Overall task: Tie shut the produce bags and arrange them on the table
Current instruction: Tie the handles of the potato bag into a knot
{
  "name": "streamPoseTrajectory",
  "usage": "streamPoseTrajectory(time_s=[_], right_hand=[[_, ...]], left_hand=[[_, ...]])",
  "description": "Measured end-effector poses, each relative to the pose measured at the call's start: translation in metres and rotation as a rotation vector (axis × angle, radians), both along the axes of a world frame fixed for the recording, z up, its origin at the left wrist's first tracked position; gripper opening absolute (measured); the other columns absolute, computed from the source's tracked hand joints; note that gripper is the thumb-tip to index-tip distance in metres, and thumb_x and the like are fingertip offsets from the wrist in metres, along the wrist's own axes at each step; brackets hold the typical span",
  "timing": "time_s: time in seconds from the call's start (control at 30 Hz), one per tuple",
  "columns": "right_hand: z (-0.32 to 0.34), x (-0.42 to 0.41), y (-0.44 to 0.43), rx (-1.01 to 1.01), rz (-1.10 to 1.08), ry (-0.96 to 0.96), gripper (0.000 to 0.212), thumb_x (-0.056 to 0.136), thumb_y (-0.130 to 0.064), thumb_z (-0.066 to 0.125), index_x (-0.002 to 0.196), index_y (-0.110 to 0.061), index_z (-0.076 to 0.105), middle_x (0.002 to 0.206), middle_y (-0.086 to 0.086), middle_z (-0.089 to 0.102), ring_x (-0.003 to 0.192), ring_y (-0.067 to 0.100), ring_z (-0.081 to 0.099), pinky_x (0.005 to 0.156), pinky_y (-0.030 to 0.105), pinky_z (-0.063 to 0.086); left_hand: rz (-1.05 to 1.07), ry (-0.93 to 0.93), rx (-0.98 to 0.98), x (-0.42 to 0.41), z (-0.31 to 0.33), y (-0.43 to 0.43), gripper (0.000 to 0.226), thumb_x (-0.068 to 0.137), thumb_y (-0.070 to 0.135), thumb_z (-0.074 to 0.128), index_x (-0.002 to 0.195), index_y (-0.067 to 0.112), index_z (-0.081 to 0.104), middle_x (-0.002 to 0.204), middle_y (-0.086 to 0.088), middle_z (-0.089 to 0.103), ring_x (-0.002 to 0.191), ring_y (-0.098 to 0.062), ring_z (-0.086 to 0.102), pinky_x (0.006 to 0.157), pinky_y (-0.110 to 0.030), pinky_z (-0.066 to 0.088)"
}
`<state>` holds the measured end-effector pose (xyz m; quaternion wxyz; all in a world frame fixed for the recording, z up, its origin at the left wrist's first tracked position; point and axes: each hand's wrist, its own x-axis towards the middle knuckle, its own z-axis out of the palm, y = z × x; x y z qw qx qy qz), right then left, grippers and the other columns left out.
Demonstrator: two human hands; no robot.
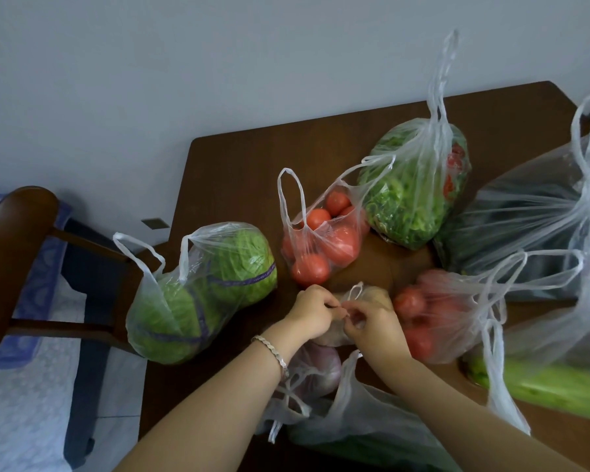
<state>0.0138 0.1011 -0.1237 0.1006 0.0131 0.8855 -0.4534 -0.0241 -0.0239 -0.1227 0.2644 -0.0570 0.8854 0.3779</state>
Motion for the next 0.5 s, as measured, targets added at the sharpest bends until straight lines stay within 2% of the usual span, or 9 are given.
streamPoseTrajectory(time_s=[0.07, 0.13, 0.23, 0.3, 0.4, 0.5], right_hand=[[0.001, -0.002, -0.001, 0.047, 0.068, 0.007, 0.024, 0.078, -0.001, 0.059, 0.098, -0.009, 0.071, 0.088, 0.01, 0.069, 0.08, 0.018, 0.058, 0.069, 0.016, 0.038], [0.004, -0.007, 0.0, 0.037, 0.084, -0.02, 0.022, 0.079, -0.002, 0.059, 0.097, -0.006, 0.071, 0.087, 0.015, 0.071, 0.074, 0.019, 0.057, 0.069, 0.021, 0.04], [0.003, -0.015, 0.0, 0.109, 0.122, -0.083, 0.018, 0.08, -0.008, 0.06, 0.092, -0.006, 0.073, 0.082, 0.02, 0.071, 0.069, 0.024, 0.056, 0.07, 0.027, 0.043], [0.004, -0.016, 0.0, 0.198, 0.181, -0.118, 0.018, 0.082, -0.014, 0.057, 0.092, -0.007, 0.071, 0.088, 0.017, 0.07, 0.076, 0.023, 0.056, 0.076, 0.026, 0.043], [0.005, -0.014, -0.002, 0.188, 0.177, -0.124, 0.017, 0.086, -0.013, 0.054, 0.094, -0.004, 0.065, 0.098, 0.015, 0.067, 0.095, 0.026, 0.059, 0.083, 0.029, 0.043], [0.006, -0.014, -0.001, 0.21, 0.186, -0.054, 0.015, 0.084, -0.01, 0.055, 0.089, -0.001, 0.067, 0.095, 0.017, 0.066, 0.094, 0.027, 0.058, 0.08, 0.028, 0.039]], left_hand=[[0.0, 0.023, 0.02, 0.003, 0.0, -0.002, 0.014, 0.081, 0.014, 0.067, 0.084, 0.001, 0.072, 0.099, -0.013, 0.063, 0.105, -0.028, 0.055, 0.097, -0.034, 0.04], [-0.012, 0.044, 0.037, 0.005, -0.001, -0.004, 0.013, 0.08, 0.012, 0.068, 0.084, 0.0, 0.072, 0.094, -0.009, 0.061, 0.102, -0.026, 0.057, 0.09, -0.027, 0.04], [-0.009, 0.077, 0.04, 0.01, -0.003, -0.005, 0.015, 0.079, 0.013, 0.069, 0.086, 0.001, 0.072, 0.102, -0.007, 0.057, 0.104, -0.024, 0.056, 0.095, -0.028, 0.041], [0.0, 0.102, 0.035, 0.013, -0.006, -0.006, 0.015, 0.079, 0.015, 0.069, 0.085, 0.001, 0.072, 0.109, -0.008, 0.057, 0.104, -0.023, 0.055, 0.096, -0.03, 0.042], [0.014, 0.148, 0.044, 0.017, -0.008, -0.008, 0.015, 0.079, 0.015, 0.068, 0.083, 0.001, 0.07, 0.108, -0.009, 0.057, 0.101, -0.021, 0.056, 0.089, -0.024, 0.043], [0.031, 0.178, 0.093, 0.02, -0.009, -0.009, 0.014, 0.079, 0.013, 0.068, 0.084, -0.001, 0.07, 0.101, -0.008, 0.057, 0.096, -0.02, 0.058, 0.083, -0.021, 0.042]])
